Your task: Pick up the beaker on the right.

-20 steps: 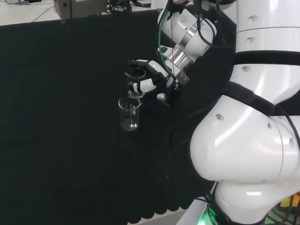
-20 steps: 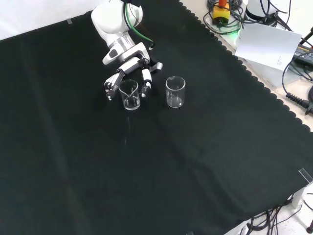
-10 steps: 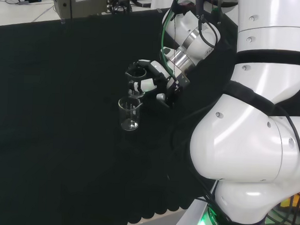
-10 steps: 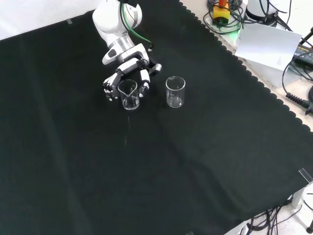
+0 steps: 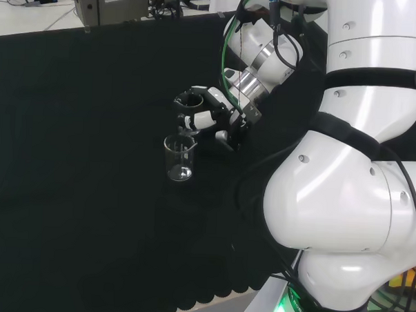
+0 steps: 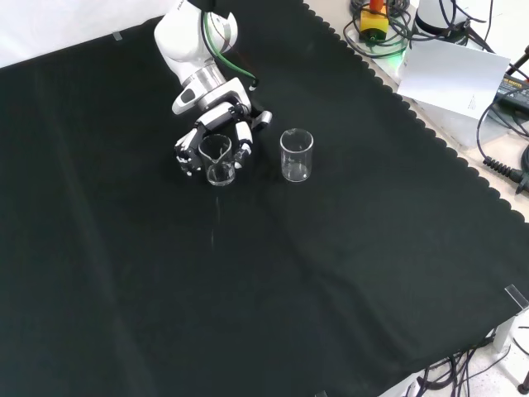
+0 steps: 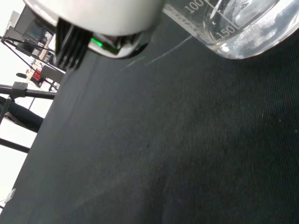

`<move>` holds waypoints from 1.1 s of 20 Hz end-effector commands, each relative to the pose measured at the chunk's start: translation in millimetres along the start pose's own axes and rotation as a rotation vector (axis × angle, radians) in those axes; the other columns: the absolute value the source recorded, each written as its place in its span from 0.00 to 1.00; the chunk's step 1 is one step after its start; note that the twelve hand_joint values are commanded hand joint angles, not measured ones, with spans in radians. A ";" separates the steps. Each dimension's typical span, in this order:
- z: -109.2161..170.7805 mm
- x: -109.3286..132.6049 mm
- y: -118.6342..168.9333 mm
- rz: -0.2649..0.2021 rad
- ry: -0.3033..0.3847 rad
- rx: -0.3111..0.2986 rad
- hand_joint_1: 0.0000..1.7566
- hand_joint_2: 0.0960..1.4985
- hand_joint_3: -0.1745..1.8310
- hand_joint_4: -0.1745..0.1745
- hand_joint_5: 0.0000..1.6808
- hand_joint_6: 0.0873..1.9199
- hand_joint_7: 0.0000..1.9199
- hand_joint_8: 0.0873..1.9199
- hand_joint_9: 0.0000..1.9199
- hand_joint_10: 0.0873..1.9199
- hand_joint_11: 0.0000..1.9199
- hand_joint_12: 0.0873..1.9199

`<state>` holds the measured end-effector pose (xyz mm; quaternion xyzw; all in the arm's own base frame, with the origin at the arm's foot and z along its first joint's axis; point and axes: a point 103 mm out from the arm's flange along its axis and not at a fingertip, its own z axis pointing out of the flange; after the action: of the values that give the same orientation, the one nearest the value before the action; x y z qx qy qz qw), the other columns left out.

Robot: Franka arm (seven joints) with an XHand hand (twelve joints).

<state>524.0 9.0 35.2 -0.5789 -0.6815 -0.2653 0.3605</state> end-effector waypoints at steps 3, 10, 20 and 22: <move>-13.5 20.2 -3.0 -0.008 -0.081 -0.177 0.60 0.52 0.31 0.90 0.61 0.44 0.56 0.32 0.58 0.24 0.45 0.53; -65.2 44.1 -5.6 -0.077 -0.231 -0.251 0.63 0.47 0.34 1.00 0.73 0.33 0.87 0.13 0.91 0.02 0.80 0.31; -111.2 79.2 -27.6 -0.122 -0.412 -0.141 0.63 0.42 0.42 1.00 0.71 0.40 0.88 0.13 0.93 0.00 0.80 0.31; -120.2 83.6 -36.2 -0.116 -0.438 -0.113 0.63 0.41 0.45 1.00 0.69 0.45 0.87 0.16 0.93 0.00 0.79 0.32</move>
<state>524.9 -23.3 147.2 -0.6018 -0.7384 -0.2531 0.1689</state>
